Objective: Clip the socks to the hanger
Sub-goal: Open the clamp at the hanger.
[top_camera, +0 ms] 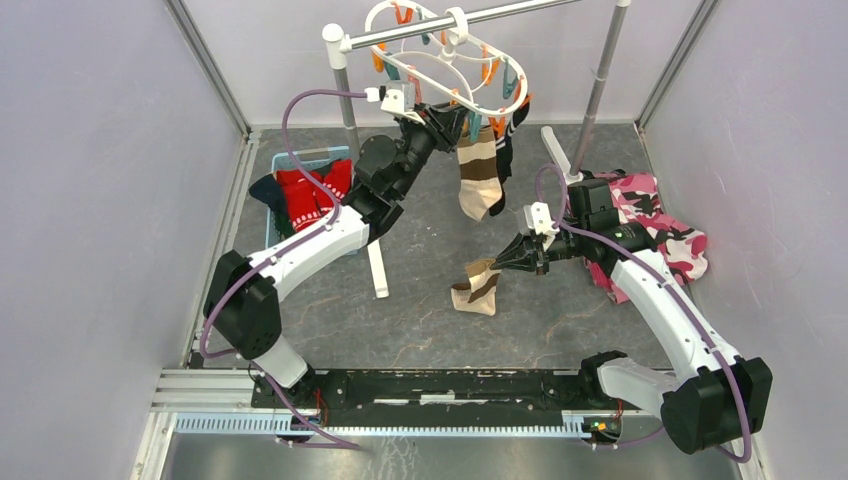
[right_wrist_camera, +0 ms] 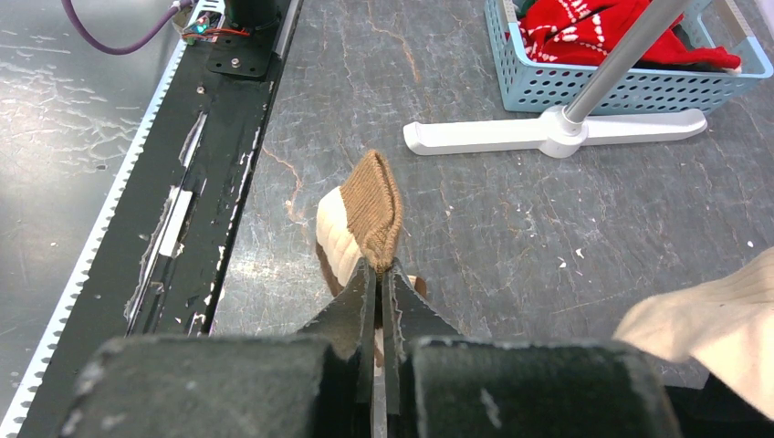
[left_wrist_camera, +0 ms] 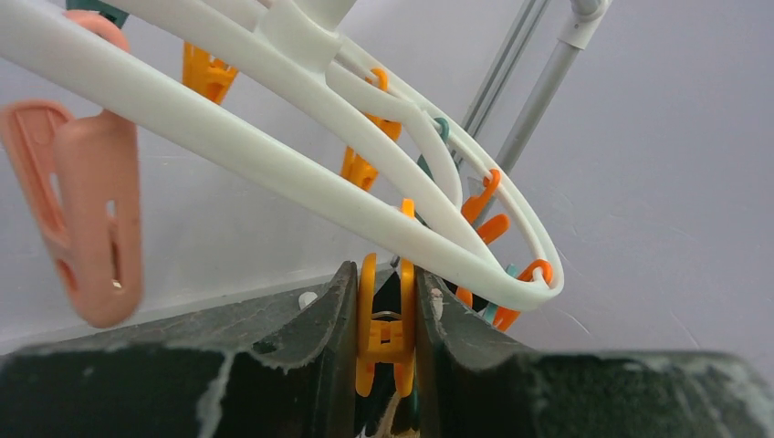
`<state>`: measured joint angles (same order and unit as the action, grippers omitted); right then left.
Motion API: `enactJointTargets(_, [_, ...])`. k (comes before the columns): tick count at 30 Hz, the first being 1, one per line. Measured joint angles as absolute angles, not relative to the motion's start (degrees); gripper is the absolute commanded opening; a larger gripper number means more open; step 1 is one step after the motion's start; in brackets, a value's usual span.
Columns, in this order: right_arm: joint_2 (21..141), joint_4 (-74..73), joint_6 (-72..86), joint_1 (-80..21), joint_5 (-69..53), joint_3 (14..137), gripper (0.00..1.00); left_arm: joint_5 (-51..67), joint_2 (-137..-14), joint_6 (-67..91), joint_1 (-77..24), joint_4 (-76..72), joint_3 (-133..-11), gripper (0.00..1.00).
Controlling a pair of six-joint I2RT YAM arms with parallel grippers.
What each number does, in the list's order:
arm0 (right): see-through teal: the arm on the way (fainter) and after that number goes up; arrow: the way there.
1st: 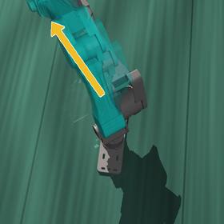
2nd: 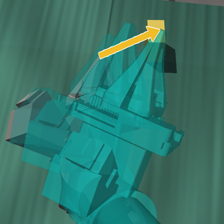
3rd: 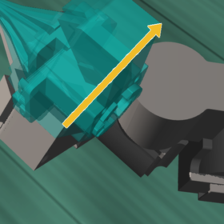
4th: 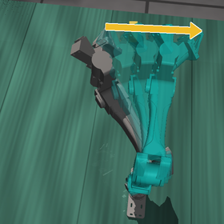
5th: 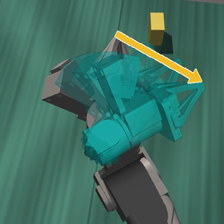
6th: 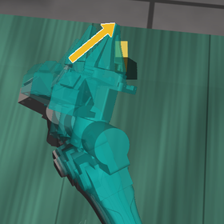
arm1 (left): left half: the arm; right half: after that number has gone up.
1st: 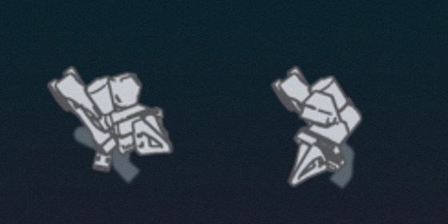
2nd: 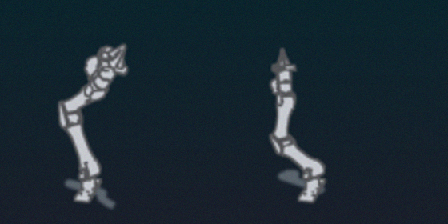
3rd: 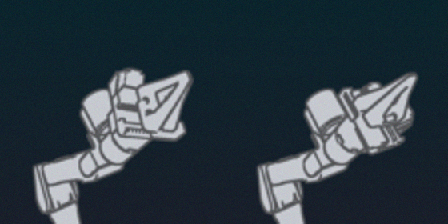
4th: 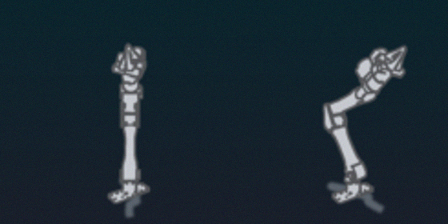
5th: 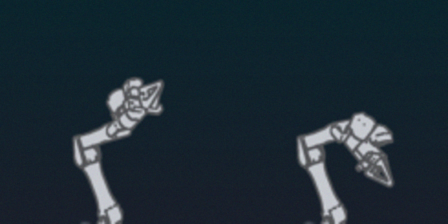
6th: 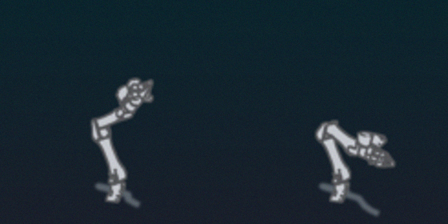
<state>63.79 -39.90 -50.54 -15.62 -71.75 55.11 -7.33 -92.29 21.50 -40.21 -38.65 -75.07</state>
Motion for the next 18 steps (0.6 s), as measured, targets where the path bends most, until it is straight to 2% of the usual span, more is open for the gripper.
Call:
enactJointTargets(10, [63.83, -37.69, -46.39, -15.62, -70.98, 55.16, 0.0, -8.99, -91.66, 21.32, -41.01, -36.23, -75.44, 0.07])
enactJointTargets(18, [64.12, -24.21, -29.67, -15.62, -65.14, 58.83, 0.0, -8.99, -90.78, 21.32, -41.01, -32.45, -76.58, 0.07])
